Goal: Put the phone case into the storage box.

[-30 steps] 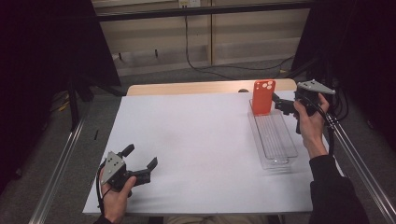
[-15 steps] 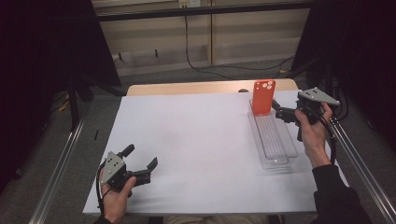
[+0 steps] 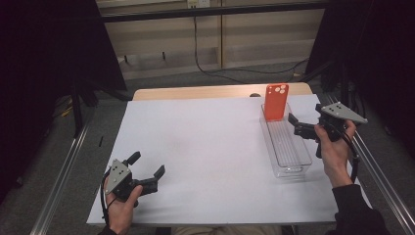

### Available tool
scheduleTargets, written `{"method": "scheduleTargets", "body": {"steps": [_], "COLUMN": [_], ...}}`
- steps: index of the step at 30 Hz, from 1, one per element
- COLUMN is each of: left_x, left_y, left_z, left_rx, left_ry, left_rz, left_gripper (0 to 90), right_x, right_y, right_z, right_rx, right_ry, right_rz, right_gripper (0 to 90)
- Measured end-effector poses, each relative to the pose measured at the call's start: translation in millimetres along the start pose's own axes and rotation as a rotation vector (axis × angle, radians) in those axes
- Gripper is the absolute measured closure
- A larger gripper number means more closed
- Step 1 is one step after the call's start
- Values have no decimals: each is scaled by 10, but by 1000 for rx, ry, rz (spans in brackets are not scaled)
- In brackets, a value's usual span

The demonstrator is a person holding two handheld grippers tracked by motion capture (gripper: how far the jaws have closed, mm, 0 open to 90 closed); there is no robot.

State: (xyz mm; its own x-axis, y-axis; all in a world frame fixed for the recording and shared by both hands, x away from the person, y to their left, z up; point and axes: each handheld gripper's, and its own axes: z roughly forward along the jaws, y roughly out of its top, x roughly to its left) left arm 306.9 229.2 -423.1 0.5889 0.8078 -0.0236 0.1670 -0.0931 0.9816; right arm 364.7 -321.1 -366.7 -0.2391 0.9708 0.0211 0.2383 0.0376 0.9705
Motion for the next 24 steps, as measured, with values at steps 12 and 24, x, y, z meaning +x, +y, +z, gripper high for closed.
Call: {"method": "scheduleTargets", "body": {"steps": [12, 24], "left_x": [4, 1], "left_y": [-7, -4], "left_z": [-1, -30], "left_rx": [12, 6], "left_ry": [7, 20], "left_rz": [-3, 8], "left_gripper": [27, 28], "right_x": [46, 146], "right_y": [-167, -308], "right_z": [-203, -411], "right_rx": [-4, -15], "right_ry": [-17, -27], "right_rz": [-1, 0], "right_gripper": [2, 6]}}
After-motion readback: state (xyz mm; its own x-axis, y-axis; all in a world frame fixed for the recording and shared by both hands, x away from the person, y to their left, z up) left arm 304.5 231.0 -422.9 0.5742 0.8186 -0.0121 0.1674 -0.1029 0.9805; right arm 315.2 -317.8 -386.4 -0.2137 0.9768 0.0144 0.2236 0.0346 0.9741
